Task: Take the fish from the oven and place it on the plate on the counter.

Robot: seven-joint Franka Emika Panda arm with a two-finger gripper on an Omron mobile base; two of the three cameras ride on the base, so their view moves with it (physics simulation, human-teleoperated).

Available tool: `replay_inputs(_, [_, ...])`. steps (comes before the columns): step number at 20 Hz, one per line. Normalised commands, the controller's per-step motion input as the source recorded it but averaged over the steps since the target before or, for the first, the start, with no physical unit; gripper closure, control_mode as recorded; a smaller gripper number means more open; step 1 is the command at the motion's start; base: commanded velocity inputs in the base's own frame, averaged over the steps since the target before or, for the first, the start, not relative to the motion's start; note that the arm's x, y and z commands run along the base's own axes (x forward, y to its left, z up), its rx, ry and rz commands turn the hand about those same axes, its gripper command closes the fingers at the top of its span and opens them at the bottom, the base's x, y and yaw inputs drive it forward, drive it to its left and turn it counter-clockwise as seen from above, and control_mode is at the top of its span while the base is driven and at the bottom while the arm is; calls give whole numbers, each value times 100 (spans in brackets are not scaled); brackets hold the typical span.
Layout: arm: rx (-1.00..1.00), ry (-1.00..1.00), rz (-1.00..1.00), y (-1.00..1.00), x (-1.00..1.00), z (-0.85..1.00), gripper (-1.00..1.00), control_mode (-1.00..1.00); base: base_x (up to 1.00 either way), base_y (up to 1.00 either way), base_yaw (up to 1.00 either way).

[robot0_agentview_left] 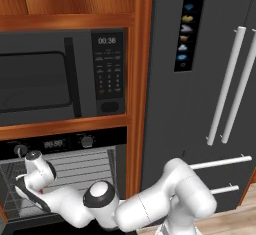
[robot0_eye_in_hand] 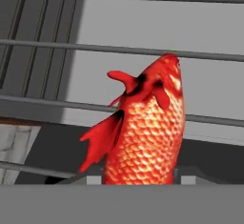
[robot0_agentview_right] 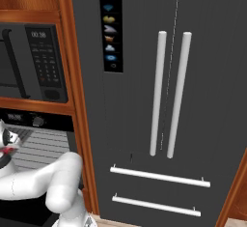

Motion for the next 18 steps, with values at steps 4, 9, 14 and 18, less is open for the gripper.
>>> replay_inputs(4, [3,-1,14,-34,-47,17,100,-100,0,0,0])
replay_inputs(9, [0,0,16,-46,-71,51,100,-100,0,0,0])
replay_inputs(14, [2,-6,12,-68,-100,53,100,-100,0,0,0])
replay_inputs(18, [1,-5,12,-79,-92,73,100,-100,0,0,0])
